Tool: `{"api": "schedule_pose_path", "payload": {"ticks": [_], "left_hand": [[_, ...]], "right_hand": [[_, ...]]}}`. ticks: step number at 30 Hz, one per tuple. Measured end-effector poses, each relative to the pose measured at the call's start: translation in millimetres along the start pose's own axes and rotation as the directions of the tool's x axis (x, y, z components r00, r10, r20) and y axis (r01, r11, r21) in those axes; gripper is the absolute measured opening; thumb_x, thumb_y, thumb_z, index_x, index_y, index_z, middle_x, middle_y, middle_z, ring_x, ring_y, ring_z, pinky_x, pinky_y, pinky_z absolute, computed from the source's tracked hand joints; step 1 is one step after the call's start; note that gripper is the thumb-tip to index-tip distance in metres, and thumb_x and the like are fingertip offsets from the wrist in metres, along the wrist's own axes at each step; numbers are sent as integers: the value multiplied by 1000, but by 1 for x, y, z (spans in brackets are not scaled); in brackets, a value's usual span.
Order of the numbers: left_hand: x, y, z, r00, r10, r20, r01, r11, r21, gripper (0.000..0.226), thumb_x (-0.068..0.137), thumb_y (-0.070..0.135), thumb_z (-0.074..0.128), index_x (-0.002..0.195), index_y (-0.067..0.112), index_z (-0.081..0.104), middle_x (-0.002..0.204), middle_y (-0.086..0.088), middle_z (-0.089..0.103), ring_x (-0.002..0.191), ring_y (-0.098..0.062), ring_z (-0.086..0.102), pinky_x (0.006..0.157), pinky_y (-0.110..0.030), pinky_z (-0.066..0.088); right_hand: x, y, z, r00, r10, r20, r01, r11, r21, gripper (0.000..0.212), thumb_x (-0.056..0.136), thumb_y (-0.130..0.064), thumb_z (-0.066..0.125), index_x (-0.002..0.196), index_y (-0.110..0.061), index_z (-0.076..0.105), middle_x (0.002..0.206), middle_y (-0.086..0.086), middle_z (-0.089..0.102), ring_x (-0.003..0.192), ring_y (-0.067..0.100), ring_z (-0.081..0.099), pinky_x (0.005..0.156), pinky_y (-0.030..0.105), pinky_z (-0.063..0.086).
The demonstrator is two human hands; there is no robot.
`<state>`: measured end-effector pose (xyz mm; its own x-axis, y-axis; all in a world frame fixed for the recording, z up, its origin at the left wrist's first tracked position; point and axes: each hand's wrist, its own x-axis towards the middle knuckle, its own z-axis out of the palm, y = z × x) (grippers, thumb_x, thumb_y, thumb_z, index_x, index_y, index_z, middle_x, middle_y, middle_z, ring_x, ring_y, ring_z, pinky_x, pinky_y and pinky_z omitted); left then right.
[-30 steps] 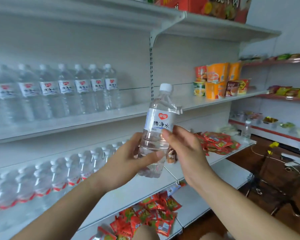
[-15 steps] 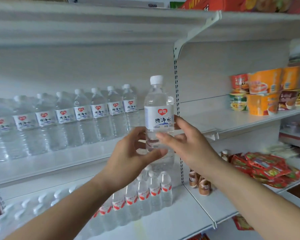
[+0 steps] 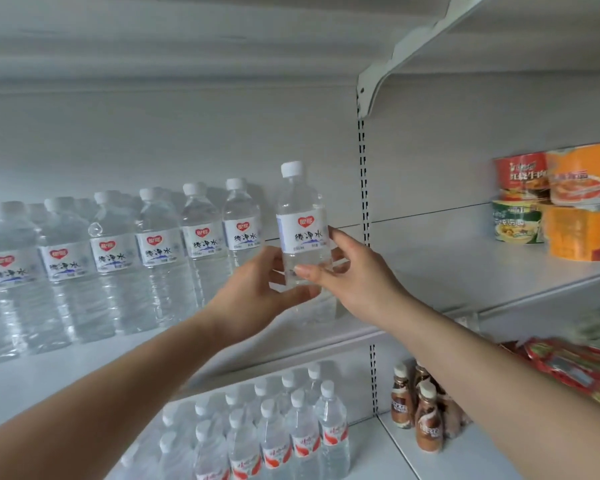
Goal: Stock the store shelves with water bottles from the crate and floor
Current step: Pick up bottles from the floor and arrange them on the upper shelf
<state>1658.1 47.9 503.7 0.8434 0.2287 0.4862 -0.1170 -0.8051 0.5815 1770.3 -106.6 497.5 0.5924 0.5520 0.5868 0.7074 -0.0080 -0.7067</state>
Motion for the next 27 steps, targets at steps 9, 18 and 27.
{"api": "schedule_pose_path", "payload": {"ticks": [9,18,27], "left_hand": [[32,-3,-3,999,-30,-19,35,709,705,67,85,78,50,119,20,51,103,-2,69,98,-29,67,76,-36,52],[31,-49,-3,998,-57,-7,50,801,597,18,91,44,60,94,26,60,95,3,69,90,-27,65,77,-36,55],[34,-51,-2,998,-49,-45,66,838,542,12,92,33,53,91,25,62,96,0,70,92,-29,63,79,-36,53]], "right_hand": [[45,39,9,993,70,99,-56,989,-137,55,72,-63,77,121,-40,65,104,-12,73,96,9,69,93,38,56],[91,56,34,981,118,154,-87,976,-198,30,85,-44,77,112,-31,74,102,-5,74,97,15,70,95,41,56],[119,58,54,941,206,270,-166,973,-161,30,90,-33,75,119,-25,71,112,-2,75,109,15,69,86,38,62]]}}
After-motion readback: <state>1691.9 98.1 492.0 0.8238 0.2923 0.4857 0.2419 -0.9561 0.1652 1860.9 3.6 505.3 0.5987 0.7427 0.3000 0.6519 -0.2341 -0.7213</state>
